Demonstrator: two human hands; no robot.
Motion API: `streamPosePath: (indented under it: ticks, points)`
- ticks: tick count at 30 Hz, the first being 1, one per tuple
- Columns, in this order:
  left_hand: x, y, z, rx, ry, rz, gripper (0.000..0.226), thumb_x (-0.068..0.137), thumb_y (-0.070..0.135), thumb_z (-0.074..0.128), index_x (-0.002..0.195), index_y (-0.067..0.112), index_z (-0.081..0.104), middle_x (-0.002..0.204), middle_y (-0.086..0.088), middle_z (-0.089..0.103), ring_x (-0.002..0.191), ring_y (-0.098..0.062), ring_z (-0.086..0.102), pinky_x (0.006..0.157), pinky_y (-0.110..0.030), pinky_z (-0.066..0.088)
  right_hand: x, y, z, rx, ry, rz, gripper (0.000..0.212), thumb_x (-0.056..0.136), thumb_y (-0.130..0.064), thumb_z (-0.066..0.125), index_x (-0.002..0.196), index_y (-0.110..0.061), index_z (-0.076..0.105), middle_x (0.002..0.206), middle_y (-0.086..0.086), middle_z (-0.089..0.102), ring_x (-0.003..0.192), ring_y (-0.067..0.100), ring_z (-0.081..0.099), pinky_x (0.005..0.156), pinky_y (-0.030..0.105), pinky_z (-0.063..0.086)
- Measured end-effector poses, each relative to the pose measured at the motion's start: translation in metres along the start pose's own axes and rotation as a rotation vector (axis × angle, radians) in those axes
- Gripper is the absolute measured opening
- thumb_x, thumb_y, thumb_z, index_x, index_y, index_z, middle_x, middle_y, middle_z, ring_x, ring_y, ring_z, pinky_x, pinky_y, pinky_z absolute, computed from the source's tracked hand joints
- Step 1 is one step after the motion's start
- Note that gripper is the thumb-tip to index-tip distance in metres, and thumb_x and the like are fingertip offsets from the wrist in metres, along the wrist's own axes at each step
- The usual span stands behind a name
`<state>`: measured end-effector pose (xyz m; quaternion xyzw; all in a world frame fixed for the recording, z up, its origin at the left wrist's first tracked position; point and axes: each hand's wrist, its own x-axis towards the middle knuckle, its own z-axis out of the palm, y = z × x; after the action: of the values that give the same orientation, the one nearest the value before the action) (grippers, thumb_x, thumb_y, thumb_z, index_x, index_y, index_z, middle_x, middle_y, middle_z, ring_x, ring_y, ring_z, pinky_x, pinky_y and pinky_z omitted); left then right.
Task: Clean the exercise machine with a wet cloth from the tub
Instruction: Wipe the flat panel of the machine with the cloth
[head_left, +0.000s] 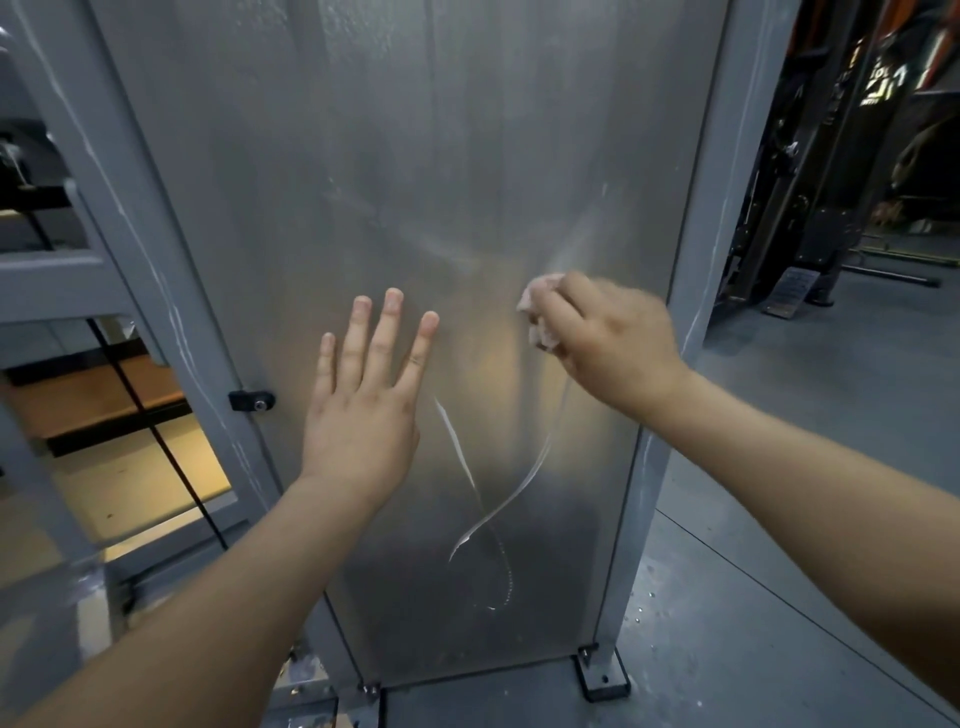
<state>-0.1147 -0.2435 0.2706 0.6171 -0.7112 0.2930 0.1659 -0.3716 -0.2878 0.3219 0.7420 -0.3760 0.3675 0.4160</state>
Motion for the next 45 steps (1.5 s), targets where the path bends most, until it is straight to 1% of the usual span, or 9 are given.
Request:
streamPosePath:
  ticks: [7, 11, 13, 18, 24, 29, 34, 40, 45]
  points:
    - [-0.001, 0.003, -0.001, -0.005, -0.013, -0.01, 0.115, 0.087, 0.016, 0.065, 0.159, 0.03, -0.023, 0.162, -0.005, -0.04, 0.153, -0.03, -0.029, 0.127, -0.053, 0.002, 0.029, 0.019, 0.004, -0.022, 0.187, 0.438, 0.028, 0.085, -0.017, 0.061, 0.113, -0.015, 0.063, 0.092, 0.01, 0.061, 0.078, 0.033, 0.053, 0.068, 0.043, 0.038]
    - [-0.002, 0.002, -0.002, -0.025, -0.026, -0.009, 0.115, 0.087, 0.017, 0.065, 0.159, 0.03, -0.024, 0.162, -0.004, -0.041, 0.153, -0.03, -0.029, 0.127, -0.052, 0.001, -0.035, -0.006, 0.015, -0.073, 0.016, -0.167, 0.015, 0.1, -0.014, 0.059, 0.111, -0.013, 0.069, 0.091, 0.007, 0.063, 0.07, 0.03, 0.054, 0.063, 0.039, 0.034]
    - [-0.002, 0.001, -0.001, -0.036, -0.003, -0.005, 0.116, 0.086, 0.016, 0.066, 0.16, 0.031, -0.021, 0.162, -0.003, -0.039, 0.154, -0.029, -0.027, 0.127, -0.052, 0.002, -0.031, 0.021, 0.009, -0.156, 0.022, -0.278, 0.016, 0.1, -0.02, 0.061, 0.111, -0.015, 0.071, 0.092, 0.006, 0.066, 0.071, 0.029, 0.055, 0.063, 0.038, 0.035]
    - [-0.02, 0.007, 0.008, -0.1, -0.06, -0.035, 0.116, 0.085, 0.015, 0.066, 0.16, 0.033, -0.021, 0.162, 0.0, -0.039, 0.153, -0.027, -0.029, 0.128, -0.051, 0.004, -0.022, 0.029, 0.012, -0.094, 0.128, 0.325, 0.033, 0.082, -0.013, 0.066, 0.115, -0.01, 0.064, 0.089, 0.011, 0.059, 0.076, 0.033, 0.051, 0.066, 0.04, 0.033]
    - [-0.033, 0.003, 0.016, -0.141, -0.049, -0.027, 0.118, 0.079, 0.015, 0.072, 0.163, 0.035, -0.009, 0.168, -0.001, -0.026, 0.156, -0.026, -0.022, 0.126, -0.049, 0.009, -0.08, 0.007, 0.022, -0.098, -0.083, -0.301, 0.018, 0.098, -0.019, 0.064, 0.115, -0.016, 0.07, 0.095, 0.005, 0.067, 0.072, 0.029, 0.054, 0.064, 0.039, 0.034]
    - [-0.035, 0.004, 0.02, -0.114, -0.064, -0.018, 0.116, 0.083, 0.014, 0.07, 0.162, 0.033, -0.012, 0.168, -0.003, -0.028, 0.155, -0.029, -0.023, 0.126, -0.05, 0.006, -0.071, 0.003, 0.022, -0.035, 0.049, 0.317, 0.029, 0.084, -0.016, 0.063, 0.113, -0.015, 0.065, 0.089, 0.009, 0.064, 0.074, 0.034, 0.054, 0.065, 0.039, 0.032]
    - [-0.033, 0.006, 0.02, -0.109, -0.101, -0.022, 0.115, 0.085, 0.014, 0.065, 0.16, 0.033, -0.021, 0.163, -0.002, -0.038, 0.152, -0.029, -0.03, 0.127, -0.051, 0.001, -0.108, -0.031, 0.033, 0.116, -0.168, 0.009, 0.023, 0.095, -0.014, 0.053, 0.111, -0.013, 0.07, 0.101, 0.004, 0.069, 0.074, 0.03, 0.061, 0.055, 0.033, 0.04]
    - [-0.034, 0.009, 0.025, -0.107, -0.076, -0.038, 0.114, 0.085, 0.011, 0.064, 0.161, 0.031, -0.018, 0.163, -0.002, -0.037, 0.152, -0.031, -0.029, 0.127, -0.052, 0.0, -0.096, -0.038, 0.026, 0.333, -0.003, 0.649, 0.026, 0.086, -0.001, 0.058, 0.11, -0.011, 0.062, 0.098, 0.002, 0.063, 0.079, 0.019, 0.055, 0.06, 0.03, 0.04]
    - [-0.034, 0.01, 0.026, -0.105, -0.087, -0.037, 0.114, 0.086, 0.012, 0.063, 0.16, 0.031, -0.022, 0.162, -0.003, -0.039, 0.152, -0.031, -0.031, 0.127, -0.053, -0.001, -0.132, -0.062, 0.041, 0.351, -0.367, 0.129, 0.038, 0.083, -0.002, 0.062, 0.118, -0.019, 0.061, 0.114, 0.001, 0.065, 0.082, 0.031, 0.066, 0.046, 0.035, 0.052]
